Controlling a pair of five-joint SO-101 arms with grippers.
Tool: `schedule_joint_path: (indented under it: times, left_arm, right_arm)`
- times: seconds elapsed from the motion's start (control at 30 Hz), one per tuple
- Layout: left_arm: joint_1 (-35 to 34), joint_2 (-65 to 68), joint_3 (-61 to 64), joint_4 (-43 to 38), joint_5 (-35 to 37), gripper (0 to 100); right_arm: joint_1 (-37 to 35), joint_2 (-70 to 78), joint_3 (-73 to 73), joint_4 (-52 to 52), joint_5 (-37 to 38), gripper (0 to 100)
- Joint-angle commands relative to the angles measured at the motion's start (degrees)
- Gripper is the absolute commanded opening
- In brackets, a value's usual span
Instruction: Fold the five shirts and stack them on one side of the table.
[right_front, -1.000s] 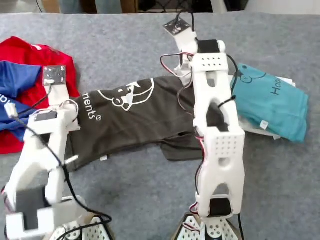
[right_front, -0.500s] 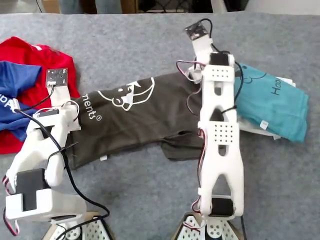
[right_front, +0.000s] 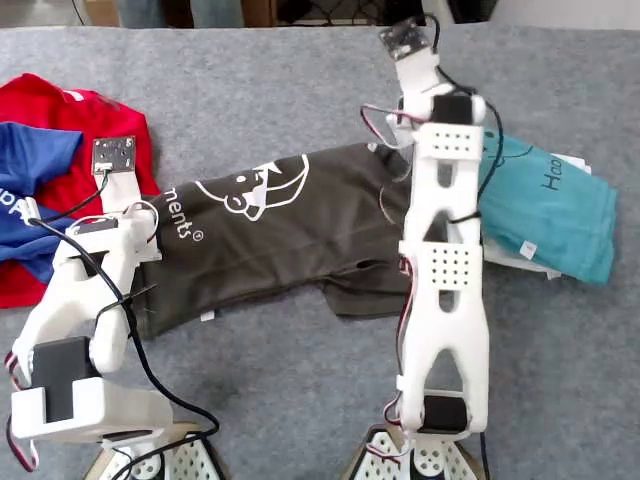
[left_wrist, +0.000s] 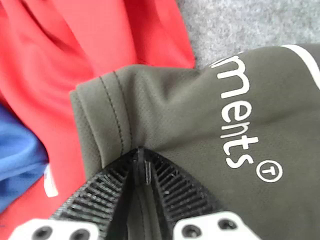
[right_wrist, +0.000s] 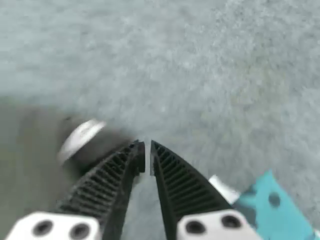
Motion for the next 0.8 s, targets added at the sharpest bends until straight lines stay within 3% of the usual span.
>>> schedule_joint_path:
  times: [0.0, 0.17, 0.4, 0.57, 0.77]
  left_arm:
    - [-0.75, -0.09, -2.42, -0.97, 0.62, 3]
    - [-0.75, -0.09, -2.59, -0.97, 0.62, 3]
    - [-0.75, -0.09, -2.68, -0.97, 0.62, 3]
    - [-0.75, -0.09, -2.59, -0.97, 0.62, 3]
    - [-0.75, -0.09, -2.51, -0.97, 0.62, 3]
  right_arm:
    - [-6.07, -9.54, -2.42, 10.9, 2.73, 3.2]
    - [-8.53, -17.36, 8.48, 10.9, 0.88, 2.8]
    - [-11.52, -42.68, 58.24, 9.41, 1.49, 1.5]
    - [-13.89, -57.19, 85.76, -1.49, 1.76, 1.5]
    - [-17.49, -65.8, 107.12, -12.75, 0.09, 1.5]
